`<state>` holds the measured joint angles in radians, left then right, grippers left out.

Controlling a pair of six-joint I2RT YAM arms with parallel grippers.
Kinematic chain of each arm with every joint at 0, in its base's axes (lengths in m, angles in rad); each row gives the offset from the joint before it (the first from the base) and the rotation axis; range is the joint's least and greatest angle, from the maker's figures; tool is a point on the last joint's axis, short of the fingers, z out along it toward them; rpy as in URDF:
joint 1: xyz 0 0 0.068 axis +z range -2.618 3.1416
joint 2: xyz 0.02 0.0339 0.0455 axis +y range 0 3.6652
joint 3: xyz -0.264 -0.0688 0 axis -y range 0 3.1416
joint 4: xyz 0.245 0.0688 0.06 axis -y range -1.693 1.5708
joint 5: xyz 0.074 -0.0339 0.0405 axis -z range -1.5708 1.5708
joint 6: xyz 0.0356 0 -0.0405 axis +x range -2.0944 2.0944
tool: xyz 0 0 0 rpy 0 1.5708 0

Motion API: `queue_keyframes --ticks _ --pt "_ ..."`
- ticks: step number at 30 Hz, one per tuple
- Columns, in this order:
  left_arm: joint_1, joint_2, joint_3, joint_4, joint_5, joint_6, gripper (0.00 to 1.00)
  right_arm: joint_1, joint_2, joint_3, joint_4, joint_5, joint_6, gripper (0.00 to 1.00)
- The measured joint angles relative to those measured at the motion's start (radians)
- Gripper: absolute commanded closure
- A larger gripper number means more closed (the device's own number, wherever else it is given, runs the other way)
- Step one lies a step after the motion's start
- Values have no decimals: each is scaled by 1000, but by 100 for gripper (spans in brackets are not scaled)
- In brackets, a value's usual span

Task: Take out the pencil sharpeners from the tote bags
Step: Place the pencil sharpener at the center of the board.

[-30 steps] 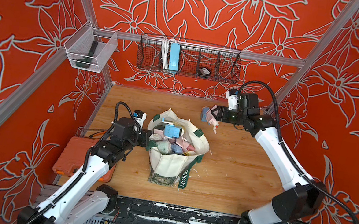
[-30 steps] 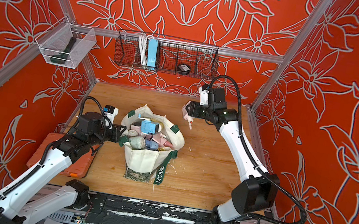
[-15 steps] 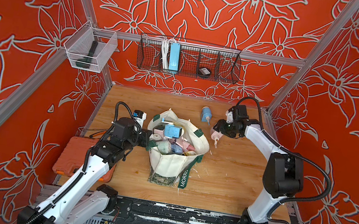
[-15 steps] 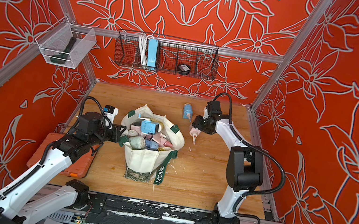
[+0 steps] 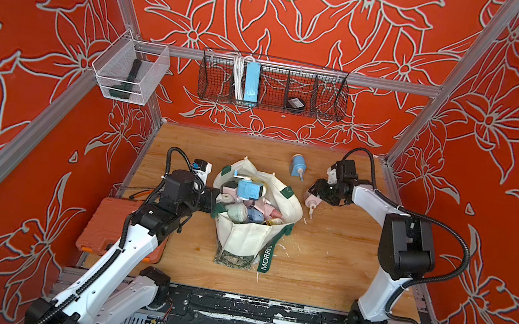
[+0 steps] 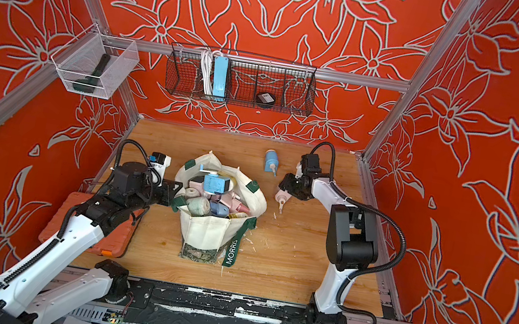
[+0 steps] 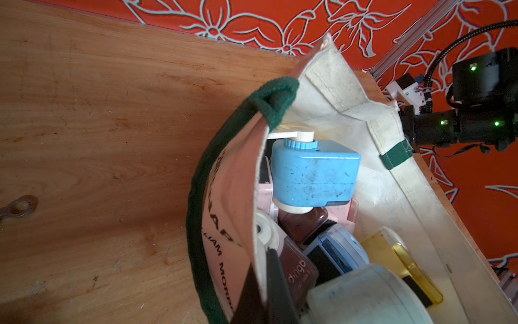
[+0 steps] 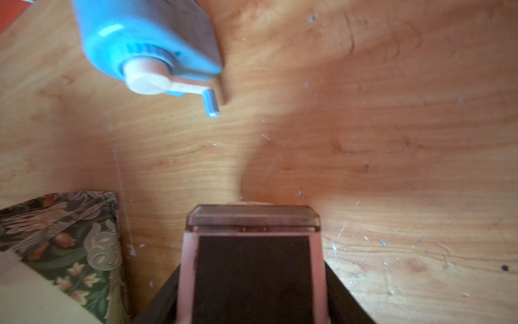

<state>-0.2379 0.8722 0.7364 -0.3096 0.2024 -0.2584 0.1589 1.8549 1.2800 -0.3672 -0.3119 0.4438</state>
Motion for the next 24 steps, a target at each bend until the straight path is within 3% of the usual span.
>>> queue_keyframes --ticks 8,19,24 --pt "0 0 0 0 0 0 100 -2 1 -5 -23 85 -1 16" --pt "0 0 0 -1 -2 0 100 7 -23 48 -184 338 -38 6" --pt "0 0 0 -2 -5 0 100 21 -47 103 -257 418 -70 5"
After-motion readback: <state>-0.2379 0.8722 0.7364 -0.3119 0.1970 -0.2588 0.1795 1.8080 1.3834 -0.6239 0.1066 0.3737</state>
